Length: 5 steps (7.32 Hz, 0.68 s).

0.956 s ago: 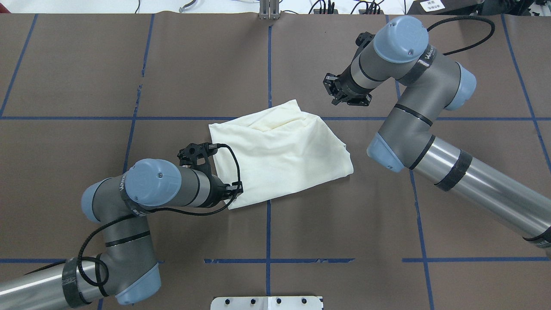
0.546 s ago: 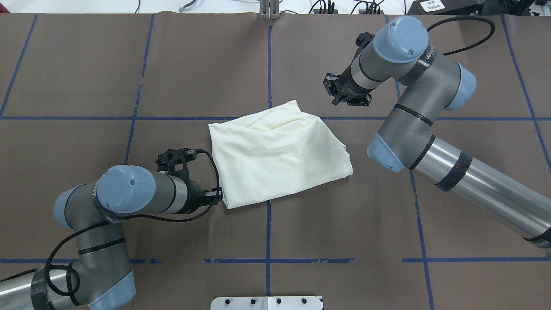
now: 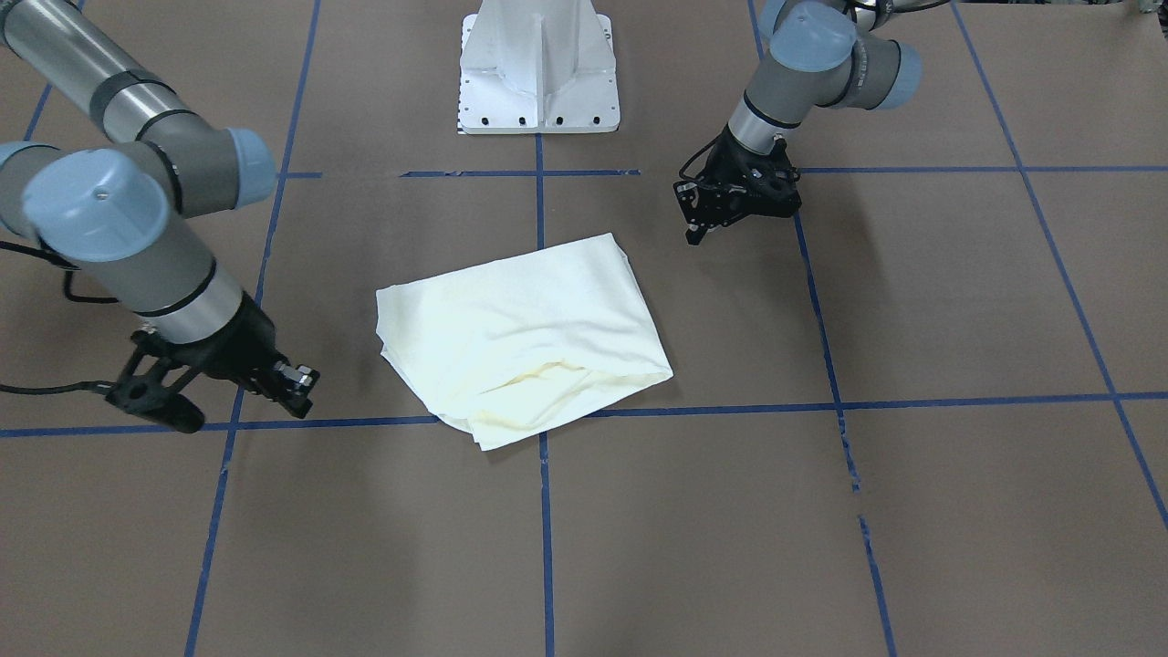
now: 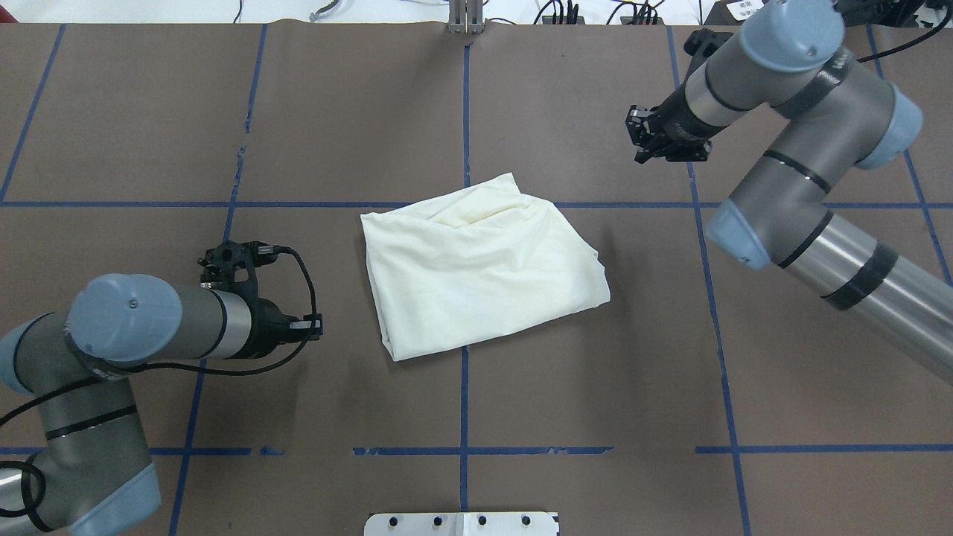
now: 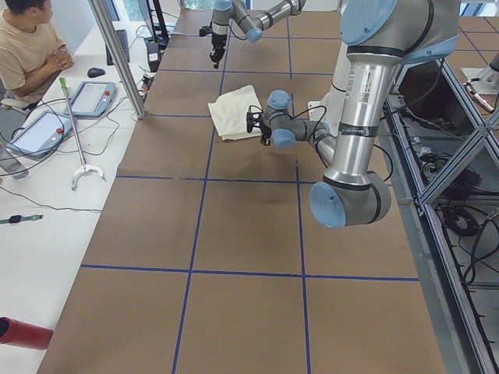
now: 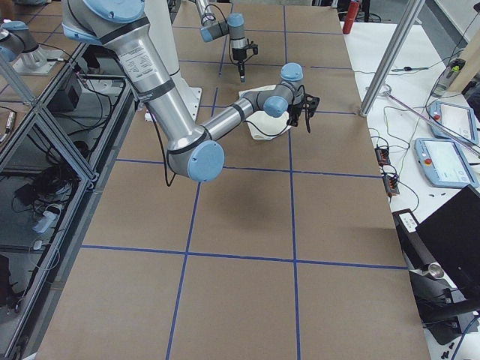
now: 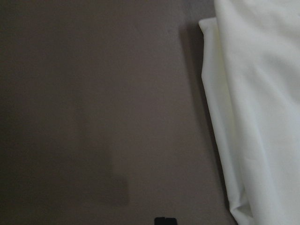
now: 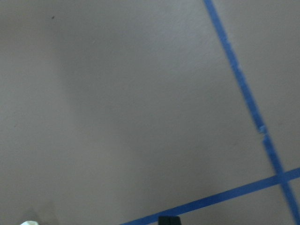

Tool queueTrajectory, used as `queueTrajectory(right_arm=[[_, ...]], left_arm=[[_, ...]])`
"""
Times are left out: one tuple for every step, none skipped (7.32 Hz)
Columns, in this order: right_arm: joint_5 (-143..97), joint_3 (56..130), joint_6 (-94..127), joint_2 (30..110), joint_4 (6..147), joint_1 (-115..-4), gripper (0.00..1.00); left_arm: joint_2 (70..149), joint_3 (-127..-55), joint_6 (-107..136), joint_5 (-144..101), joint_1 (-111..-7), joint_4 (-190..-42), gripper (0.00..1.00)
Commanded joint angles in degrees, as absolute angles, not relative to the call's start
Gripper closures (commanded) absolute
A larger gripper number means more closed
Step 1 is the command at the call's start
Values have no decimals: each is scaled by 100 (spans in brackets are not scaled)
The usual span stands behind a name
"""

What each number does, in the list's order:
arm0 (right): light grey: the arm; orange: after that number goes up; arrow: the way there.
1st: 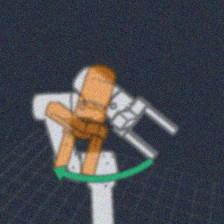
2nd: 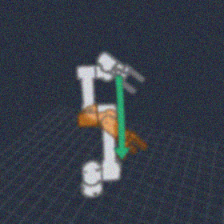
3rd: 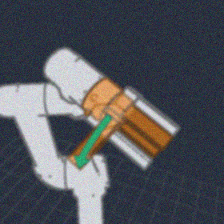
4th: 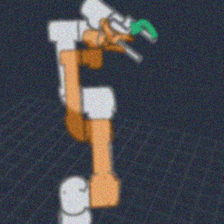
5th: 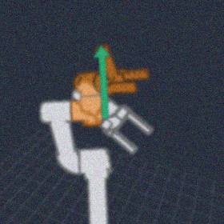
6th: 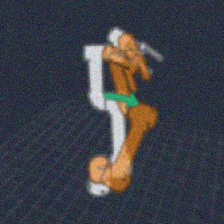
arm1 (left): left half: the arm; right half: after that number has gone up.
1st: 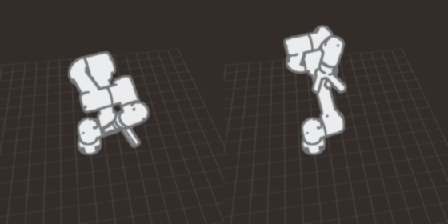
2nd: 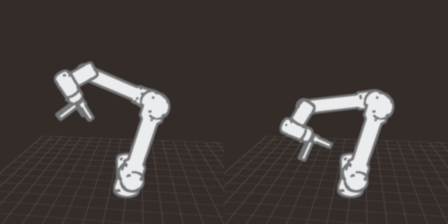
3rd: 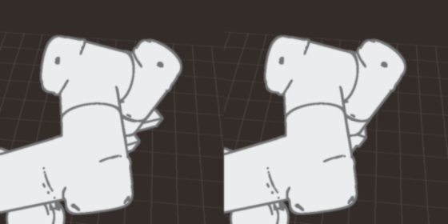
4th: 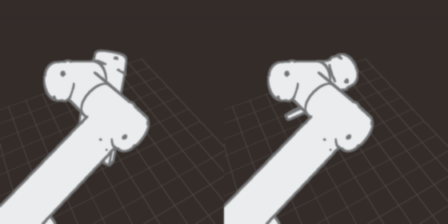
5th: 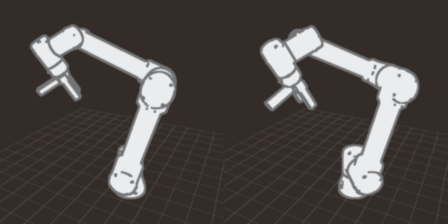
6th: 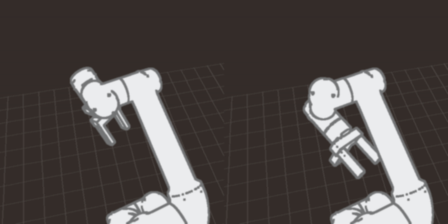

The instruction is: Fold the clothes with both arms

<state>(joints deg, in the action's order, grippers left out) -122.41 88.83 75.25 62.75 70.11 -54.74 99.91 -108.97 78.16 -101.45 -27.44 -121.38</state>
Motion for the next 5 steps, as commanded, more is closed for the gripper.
queueTrajectory(right_arm=[[-13187,9009,5958,7037,7040,-6691,92],[-13523,9017,5167,7292,7188,-7211,92],[-13544,9105,4367,7478,7651,-7546,92],[-13535,9140,3350,7540,8247,-7846,93],[-13457,9167,2113,7541,9001,-8144,93]], left_arm=[[9442,-10995,6747,-10421,-3502,-12173,100],[9239,-11117,6228,-10789,-4046,-12173,100],[8976,-11179,5422,-11115,-4643,-12164,100],[8704,-11180,4666,-11292,-5145,-12155,89],[8458,-11171,3779,-11529,-5820,-12147,82]])
